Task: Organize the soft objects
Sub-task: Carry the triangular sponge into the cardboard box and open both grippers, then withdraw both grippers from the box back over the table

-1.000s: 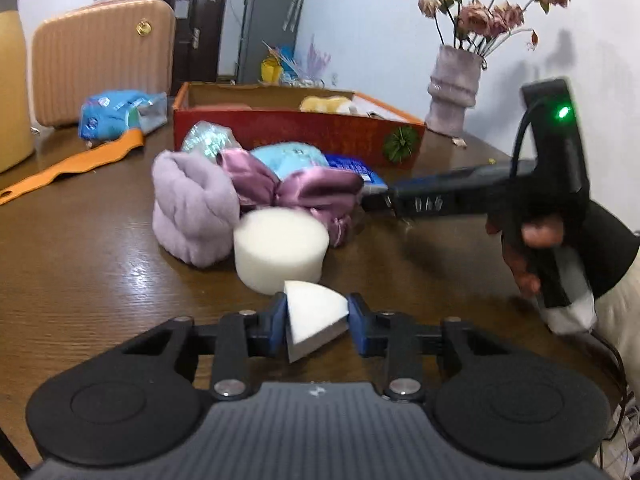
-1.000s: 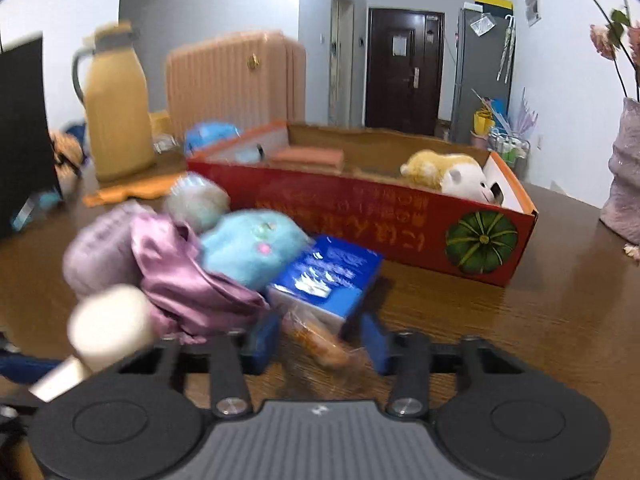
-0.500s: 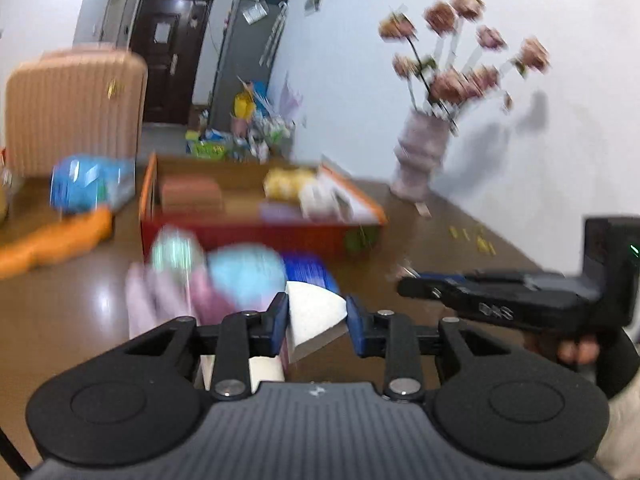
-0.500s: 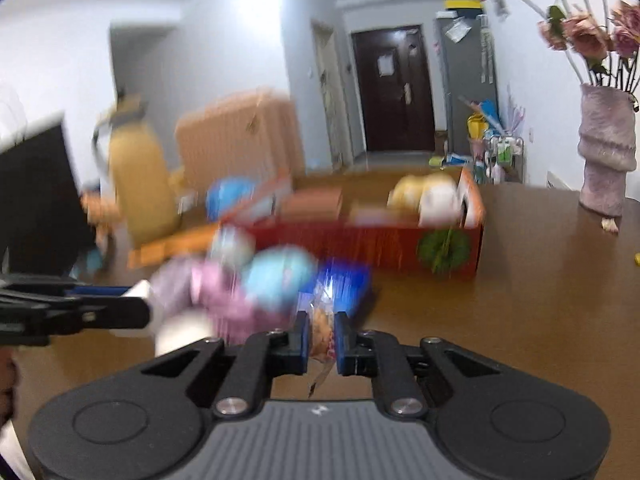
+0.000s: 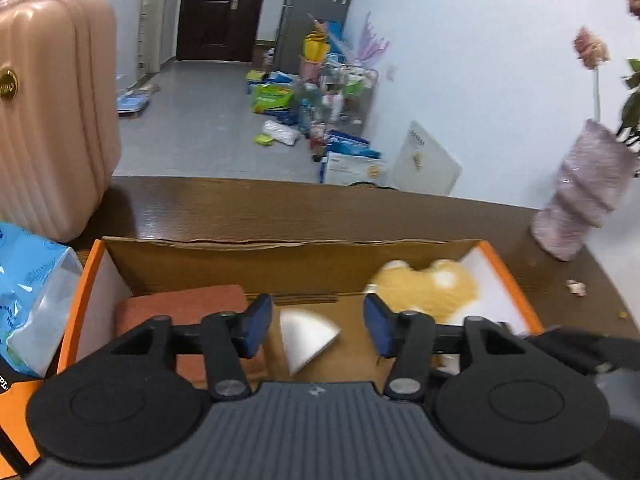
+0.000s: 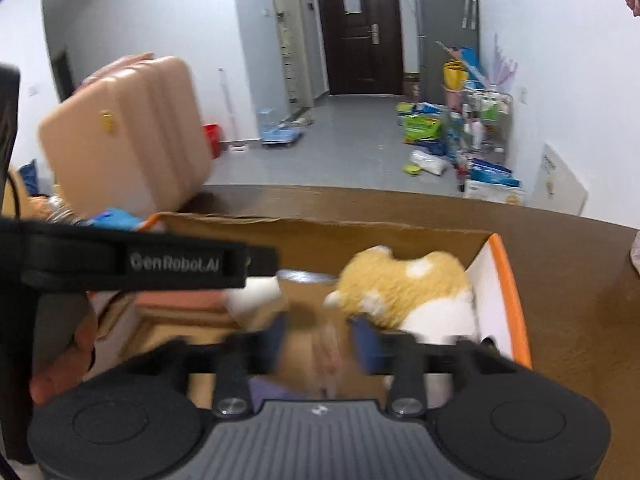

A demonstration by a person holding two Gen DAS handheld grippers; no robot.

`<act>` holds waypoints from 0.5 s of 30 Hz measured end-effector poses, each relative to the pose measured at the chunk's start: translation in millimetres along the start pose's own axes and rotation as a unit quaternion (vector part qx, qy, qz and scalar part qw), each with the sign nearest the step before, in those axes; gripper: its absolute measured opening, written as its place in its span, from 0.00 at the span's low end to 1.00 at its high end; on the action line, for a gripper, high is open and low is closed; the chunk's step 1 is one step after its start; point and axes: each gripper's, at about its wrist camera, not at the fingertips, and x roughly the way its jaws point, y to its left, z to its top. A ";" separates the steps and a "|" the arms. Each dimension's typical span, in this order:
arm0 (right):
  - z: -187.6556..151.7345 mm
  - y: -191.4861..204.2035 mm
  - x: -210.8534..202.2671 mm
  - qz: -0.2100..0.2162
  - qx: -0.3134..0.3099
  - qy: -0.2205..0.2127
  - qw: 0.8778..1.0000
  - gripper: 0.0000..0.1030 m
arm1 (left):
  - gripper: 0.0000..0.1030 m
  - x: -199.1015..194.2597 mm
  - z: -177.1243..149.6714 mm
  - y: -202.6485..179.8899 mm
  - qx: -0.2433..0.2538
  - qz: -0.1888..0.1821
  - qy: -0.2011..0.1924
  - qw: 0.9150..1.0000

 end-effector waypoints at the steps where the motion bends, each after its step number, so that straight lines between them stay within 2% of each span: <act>1: 1.1 -3.1 -0.5 -0.007 0.006 -0.009 1.000 0.57 | 0.62 -1.0 -1.9 3.1 -0.002 0.001 -0.004 1.000; 7: -7.6 -15.9 -42.0 -0.019 0.009 -0.037 0.999 0.57 | 0.69 -49.3 -9.6 9.2 0.012 0.008 -0.035 0.999; 10: -19.1 -18.7 -83.2 -0.018 0.003 -0.055 0.998 0.58 | 0.72 -98.5 -19.5 6.3 0.034 0.006 -0.060 0.998; 13: -36.9 -23.3 -131.4 -0.014 0.005 -0.075 0.997 0.60 | 0.74 -150.9 -38.7 1.7 0.045 0.024 -0.084 0.995; 15: -55.6 -26.2 -165.0 -0.006 0.010 -0.092 0.996 0.69 | 0.76 -186.6 -61.2 -2.7 0.054 0.040 -0.104 0.992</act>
